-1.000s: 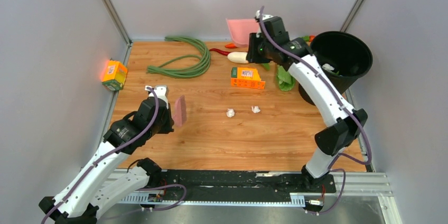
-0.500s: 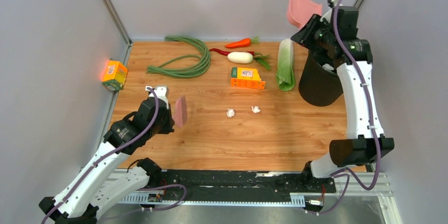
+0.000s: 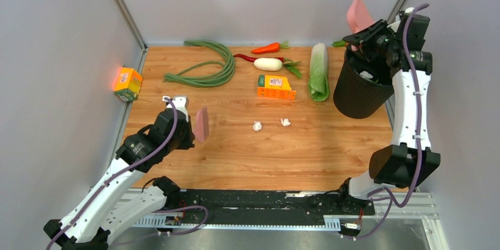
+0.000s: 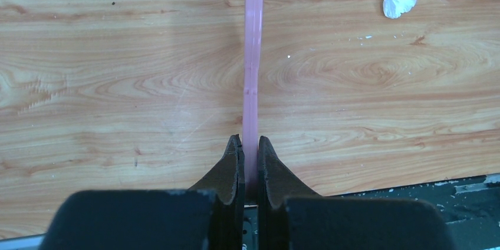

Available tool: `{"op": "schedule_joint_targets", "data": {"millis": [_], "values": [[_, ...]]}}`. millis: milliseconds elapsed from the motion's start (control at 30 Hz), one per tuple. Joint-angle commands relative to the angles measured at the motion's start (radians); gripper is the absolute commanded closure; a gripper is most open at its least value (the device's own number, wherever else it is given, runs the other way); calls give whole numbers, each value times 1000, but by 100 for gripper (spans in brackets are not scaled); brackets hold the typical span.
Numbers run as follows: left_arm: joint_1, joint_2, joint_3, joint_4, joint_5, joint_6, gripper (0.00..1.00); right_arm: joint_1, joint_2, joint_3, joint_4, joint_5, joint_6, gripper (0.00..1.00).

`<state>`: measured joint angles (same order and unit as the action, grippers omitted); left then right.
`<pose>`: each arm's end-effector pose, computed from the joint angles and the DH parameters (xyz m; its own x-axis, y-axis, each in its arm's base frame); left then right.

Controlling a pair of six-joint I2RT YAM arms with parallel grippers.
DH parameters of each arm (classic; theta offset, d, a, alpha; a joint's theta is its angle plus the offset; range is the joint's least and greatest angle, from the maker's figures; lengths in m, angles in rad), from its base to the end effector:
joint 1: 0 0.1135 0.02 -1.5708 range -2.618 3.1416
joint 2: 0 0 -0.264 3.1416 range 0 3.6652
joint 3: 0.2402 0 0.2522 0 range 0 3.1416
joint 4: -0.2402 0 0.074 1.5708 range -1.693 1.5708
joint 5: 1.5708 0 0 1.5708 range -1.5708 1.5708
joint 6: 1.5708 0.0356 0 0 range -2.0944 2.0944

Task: Sweep away the paper scraps from the table

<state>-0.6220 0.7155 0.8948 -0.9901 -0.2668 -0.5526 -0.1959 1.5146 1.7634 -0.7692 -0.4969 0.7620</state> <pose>0.1076 -0.0656 0.3109 -0.7189 -0.1076 -0.6867 0.0436 0.9790 -0.1990 0.3164 -0.0455 0.4432 -0.5148 0.7209 -0.4640 0.1670 0.6152 0.7705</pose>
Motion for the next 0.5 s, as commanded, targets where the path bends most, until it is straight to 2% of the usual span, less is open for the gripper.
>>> {"op": "schedule_joint_targets", "data": {"millis": [0,167,367,467], "values": [[1,-13,1,42,3,5,100,-39,-39,-30,151,-109,160,100],[1,-14,-3,53,24,17,100,-66,-77,-181,292,-202,285,100],[2,-25,-7,56,29,19,100,-91,-114,-277,433,-262,390,100],[2,-24,-7,60,32,19,100,-102,-132,-341,559,-314,480,100]]}}
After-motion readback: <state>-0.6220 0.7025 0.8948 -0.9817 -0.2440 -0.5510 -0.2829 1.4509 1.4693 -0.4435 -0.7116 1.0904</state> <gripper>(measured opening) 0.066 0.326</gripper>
